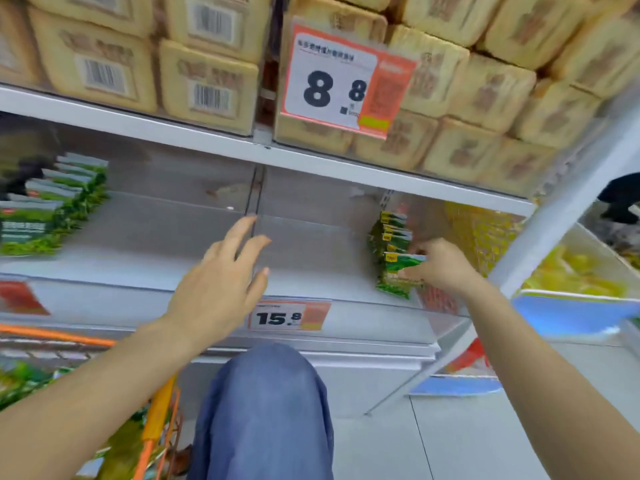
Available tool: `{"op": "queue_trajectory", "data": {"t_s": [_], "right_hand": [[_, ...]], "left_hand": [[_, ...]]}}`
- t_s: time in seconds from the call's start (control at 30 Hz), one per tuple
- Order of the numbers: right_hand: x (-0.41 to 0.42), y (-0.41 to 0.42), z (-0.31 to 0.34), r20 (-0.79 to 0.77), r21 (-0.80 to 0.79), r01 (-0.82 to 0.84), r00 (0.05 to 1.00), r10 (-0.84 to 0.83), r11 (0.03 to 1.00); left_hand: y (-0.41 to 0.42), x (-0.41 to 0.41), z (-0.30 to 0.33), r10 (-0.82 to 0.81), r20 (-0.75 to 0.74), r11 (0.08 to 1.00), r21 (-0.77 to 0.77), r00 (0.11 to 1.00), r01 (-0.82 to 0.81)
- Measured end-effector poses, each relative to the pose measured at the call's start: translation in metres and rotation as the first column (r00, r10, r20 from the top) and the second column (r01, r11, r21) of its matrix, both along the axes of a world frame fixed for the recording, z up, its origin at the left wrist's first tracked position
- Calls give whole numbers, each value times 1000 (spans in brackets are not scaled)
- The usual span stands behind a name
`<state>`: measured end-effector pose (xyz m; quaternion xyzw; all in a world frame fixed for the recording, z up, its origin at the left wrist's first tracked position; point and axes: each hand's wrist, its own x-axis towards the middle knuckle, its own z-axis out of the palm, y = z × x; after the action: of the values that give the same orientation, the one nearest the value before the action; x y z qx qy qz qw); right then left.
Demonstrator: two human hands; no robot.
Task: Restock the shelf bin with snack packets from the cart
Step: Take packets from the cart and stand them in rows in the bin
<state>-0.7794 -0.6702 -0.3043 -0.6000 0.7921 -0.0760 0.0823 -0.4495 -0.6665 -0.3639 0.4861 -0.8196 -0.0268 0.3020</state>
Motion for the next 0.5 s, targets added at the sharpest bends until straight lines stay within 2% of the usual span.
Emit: {"op": "queue_trajectory", "data": {"t_s": [0.07,0.13,0.27,0.4,0.5], "right_hand": [[-6,-12,-16,-88,138,-33,995,45,990],[-11,-17,-26,-189,192,-33,980,69,981],[-10,-20,-37,-394,180,-73,908,140,981],[-8,-23,-46,-479,204,-125,852,211,971],[-9,-28,-50,-530,185,-104,827,189,977]], "left_hand": [[1,0,1,7,-4,1000,-18,1000,-7],[2,0,0,1,-10,1000,-28,1000,-2],[0,0,0,4,-33,1000,-16,999,-4],[1,0,0,-5,-45,1000,-3,999,5],[1,0,0,-9,-49,1000,2,999,9]]}}
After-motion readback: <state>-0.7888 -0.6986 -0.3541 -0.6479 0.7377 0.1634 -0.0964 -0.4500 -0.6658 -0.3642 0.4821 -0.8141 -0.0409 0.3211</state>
